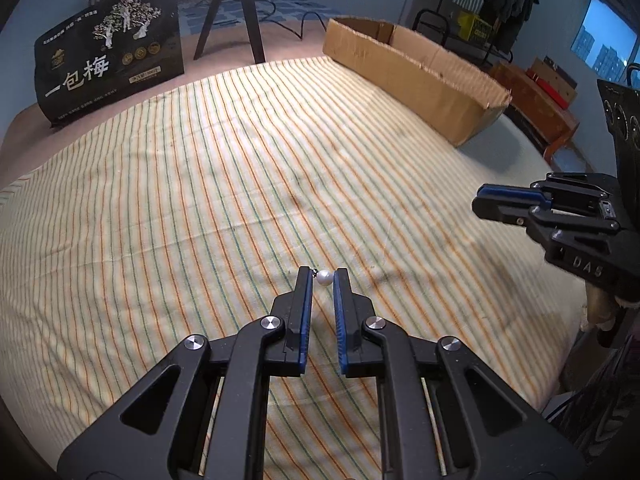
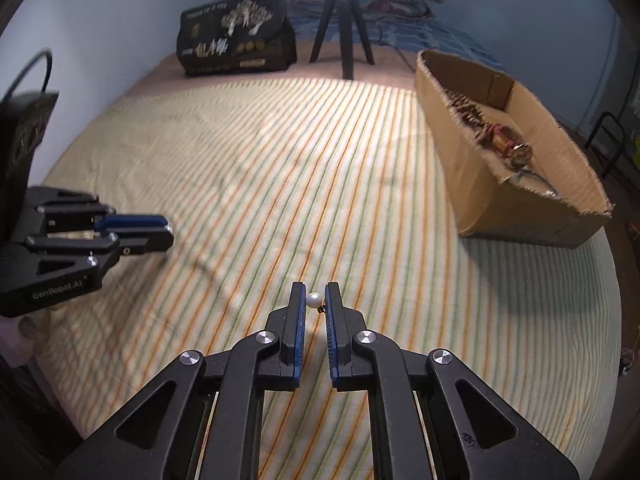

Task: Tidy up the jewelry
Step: 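Close the left tool on a pearl earring while the right tool grips the other earring, then carry both pearl earrings in the two tools over the box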

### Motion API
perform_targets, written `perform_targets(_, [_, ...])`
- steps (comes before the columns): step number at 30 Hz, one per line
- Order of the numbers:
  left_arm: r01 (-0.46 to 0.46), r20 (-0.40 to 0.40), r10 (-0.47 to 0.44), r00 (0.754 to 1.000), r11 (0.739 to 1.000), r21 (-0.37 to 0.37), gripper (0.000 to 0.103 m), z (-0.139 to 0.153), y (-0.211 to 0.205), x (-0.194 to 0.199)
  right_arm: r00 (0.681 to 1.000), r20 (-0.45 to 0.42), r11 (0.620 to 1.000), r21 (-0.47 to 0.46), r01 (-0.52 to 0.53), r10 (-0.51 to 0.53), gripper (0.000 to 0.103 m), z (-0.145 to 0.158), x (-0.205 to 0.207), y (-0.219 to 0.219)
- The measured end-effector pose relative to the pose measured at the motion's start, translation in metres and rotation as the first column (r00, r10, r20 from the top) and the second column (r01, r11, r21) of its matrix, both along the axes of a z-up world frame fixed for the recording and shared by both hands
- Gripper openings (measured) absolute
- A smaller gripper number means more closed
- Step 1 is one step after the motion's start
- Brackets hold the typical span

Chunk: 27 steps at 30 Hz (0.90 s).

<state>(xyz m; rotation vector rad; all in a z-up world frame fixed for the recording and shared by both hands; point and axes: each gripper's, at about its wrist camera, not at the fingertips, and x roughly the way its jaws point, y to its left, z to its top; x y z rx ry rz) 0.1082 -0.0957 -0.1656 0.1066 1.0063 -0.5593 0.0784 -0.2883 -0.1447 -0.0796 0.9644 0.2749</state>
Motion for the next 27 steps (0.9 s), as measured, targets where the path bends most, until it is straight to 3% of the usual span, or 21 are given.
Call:
perform_targets(12, [0.005,0.047,-0.001,0.999,0.996,-0.086,0.009,0.039,-0.011,0.001,0.99,0.099,0.993,0.077,0.091,-0.098,0.008,0.049,0.007,-0.037])
perform_targets(27, [0.06,0.137,-0.037,0.99,0.985,-0.163,0.009,0.083,-0.084,0.036,0.961,0.174,0.976,0.077,0.203,-0.213,0.008,0.084,0.06,-0.102])
